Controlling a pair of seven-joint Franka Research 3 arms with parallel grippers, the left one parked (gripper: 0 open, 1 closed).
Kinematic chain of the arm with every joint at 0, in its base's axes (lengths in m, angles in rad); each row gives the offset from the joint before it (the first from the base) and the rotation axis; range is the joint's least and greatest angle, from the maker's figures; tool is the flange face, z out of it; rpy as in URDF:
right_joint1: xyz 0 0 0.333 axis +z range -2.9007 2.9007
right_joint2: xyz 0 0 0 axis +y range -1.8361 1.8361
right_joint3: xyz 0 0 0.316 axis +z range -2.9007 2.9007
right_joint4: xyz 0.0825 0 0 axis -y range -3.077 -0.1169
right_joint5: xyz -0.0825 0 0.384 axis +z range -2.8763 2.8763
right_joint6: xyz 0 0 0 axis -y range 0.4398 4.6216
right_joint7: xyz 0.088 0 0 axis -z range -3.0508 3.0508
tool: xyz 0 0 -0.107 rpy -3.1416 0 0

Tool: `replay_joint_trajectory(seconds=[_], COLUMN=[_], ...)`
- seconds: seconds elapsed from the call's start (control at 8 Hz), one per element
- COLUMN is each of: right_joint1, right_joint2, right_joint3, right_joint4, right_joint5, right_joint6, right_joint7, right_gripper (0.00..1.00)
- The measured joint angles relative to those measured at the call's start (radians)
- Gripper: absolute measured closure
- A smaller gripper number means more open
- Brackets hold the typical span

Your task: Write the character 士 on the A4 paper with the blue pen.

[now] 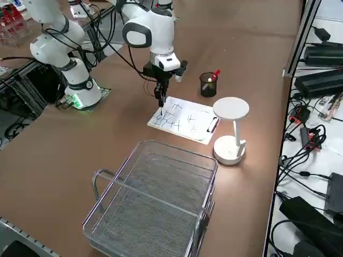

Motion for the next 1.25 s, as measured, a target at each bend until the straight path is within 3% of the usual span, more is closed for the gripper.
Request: replay_joint_trajectory(seconds=[1.25], right_joint1=[-0.009], right_joint2=[-0.002], right_joint3=[-0.017], right_joint4=[-0.041], right_joint5=[0.000], right_joint6=[0.062], right_joint7=[-0.079], right_gripper=[0.79])
